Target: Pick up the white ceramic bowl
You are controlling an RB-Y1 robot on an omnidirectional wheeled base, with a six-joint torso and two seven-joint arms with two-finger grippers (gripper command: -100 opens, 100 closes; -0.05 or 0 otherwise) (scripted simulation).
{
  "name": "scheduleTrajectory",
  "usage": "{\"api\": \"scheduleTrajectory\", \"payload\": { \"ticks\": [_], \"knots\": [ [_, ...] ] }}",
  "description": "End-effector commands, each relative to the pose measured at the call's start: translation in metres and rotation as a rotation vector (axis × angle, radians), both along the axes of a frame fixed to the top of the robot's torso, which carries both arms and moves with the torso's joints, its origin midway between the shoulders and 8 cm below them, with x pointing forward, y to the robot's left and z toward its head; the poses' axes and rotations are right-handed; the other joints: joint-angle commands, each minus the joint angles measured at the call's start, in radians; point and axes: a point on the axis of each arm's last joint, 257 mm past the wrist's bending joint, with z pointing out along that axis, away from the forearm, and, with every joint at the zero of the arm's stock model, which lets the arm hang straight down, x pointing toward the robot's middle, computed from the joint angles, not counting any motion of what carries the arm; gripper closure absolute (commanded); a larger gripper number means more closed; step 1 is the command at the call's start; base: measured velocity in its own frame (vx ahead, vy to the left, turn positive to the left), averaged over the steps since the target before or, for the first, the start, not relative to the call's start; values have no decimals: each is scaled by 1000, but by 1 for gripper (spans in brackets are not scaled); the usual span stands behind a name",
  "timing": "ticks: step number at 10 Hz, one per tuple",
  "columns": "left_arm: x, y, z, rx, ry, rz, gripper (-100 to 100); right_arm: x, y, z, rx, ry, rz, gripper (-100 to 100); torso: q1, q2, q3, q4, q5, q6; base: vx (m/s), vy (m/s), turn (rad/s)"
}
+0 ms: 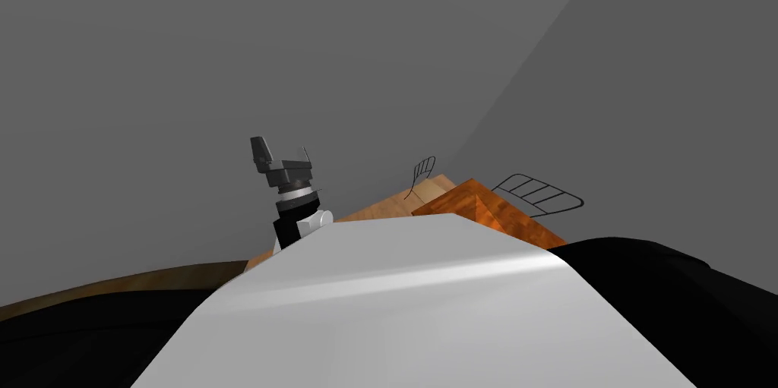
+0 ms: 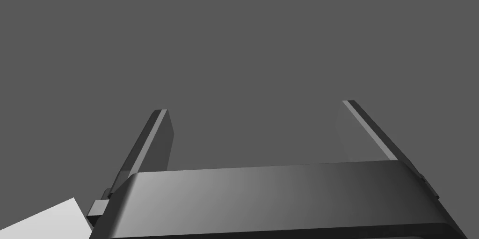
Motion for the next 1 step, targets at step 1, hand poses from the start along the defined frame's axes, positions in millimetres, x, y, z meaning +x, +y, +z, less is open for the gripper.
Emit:
{"api": "scheduleTrajectory", "payload": {
  "ticks": [1],
  "knots": [
    [0,0,0,0,0,0,0,0,0,0,0,0,0,0,0,0,0,0,0,0,0,0,0]
  ]
}}
